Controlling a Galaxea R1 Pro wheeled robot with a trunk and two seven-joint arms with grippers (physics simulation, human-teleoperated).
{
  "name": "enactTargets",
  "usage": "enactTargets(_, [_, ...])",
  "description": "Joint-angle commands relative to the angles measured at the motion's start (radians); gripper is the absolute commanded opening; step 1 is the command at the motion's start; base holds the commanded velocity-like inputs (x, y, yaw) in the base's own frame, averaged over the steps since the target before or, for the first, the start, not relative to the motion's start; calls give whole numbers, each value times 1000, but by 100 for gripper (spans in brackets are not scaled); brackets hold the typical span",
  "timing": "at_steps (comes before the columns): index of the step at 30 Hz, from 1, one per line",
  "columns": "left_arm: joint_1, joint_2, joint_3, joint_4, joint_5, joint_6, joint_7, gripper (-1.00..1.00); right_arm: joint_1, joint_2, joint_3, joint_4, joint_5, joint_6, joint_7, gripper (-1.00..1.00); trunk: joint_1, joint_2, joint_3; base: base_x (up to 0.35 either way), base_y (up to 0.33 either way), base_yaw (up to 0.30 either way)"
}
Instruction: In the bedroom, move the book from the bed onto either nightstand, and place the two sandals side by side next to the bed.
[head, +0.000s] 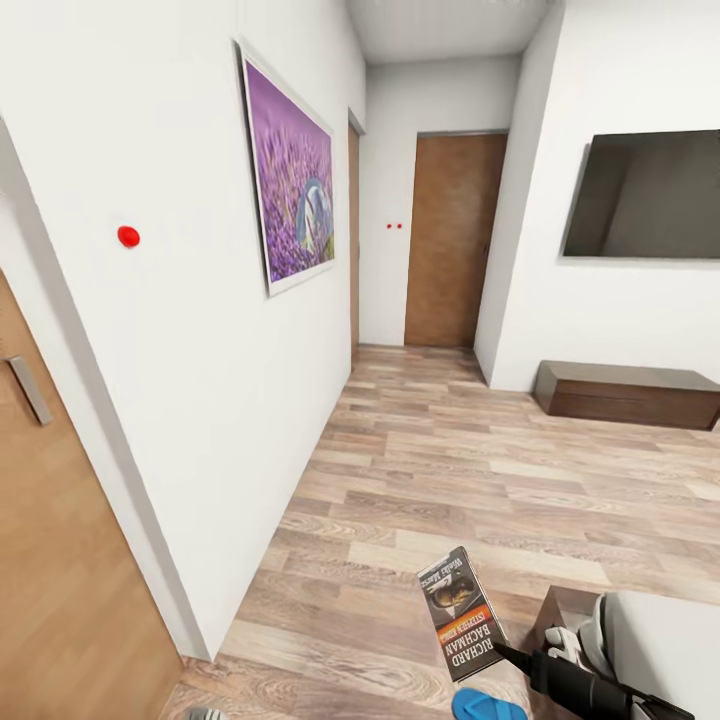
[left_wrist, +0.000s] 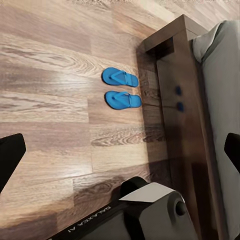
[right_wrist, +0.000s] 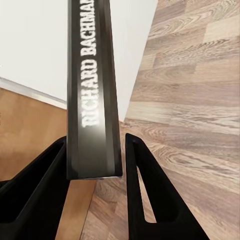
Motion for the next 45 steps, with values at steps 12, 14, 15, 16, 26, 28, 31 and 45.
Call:
enactTargets(12, [-1,0,6,1,-11,-10,-1,100,-1,-1,6,0,-10,8,1,-100,0,-1,18,0,0,0])
enactTargets(14, [-1,0,6,1,-11,-10,-1,100,-1,-1,6,0,-10,8,1,-100,0,-1,22,0,0,0])
enactTargets(15, [-1,0,6,1,-11,-10,-1,100,-1,-1,6,0,-10,8,1,-100,0,-1,23,0,0,0])
enactTargets(16, [-1,0,6,1,-11,-10,-1,100,-1,-1,6,0,-10,8,1,-100,0,-1,25,0,0,0])
enactTargets(26, [-1,-1,6,1,-11,-10,-1,100,-1,-1,6,0,-10,9,0,-100,0,-1,40,0,0,0])
enactTargets(28, [-1,-1,6,1,-11,-10,-1,100,-1,-1,6,0,-10,8,0,-100,0,-1,41,0,0,0])
enactTargets(31, [-1,-1,6,1,-11,-10,-1,100,-1,-1,6,0,-10,8,-1,-100,0,-1,41,0,0,0])
enactTargets(45, [-1,-1,6,1,-11,-10,-1,100,-1,0,6,1,-10,9,0,-100,0,-1,41,0,0,31])
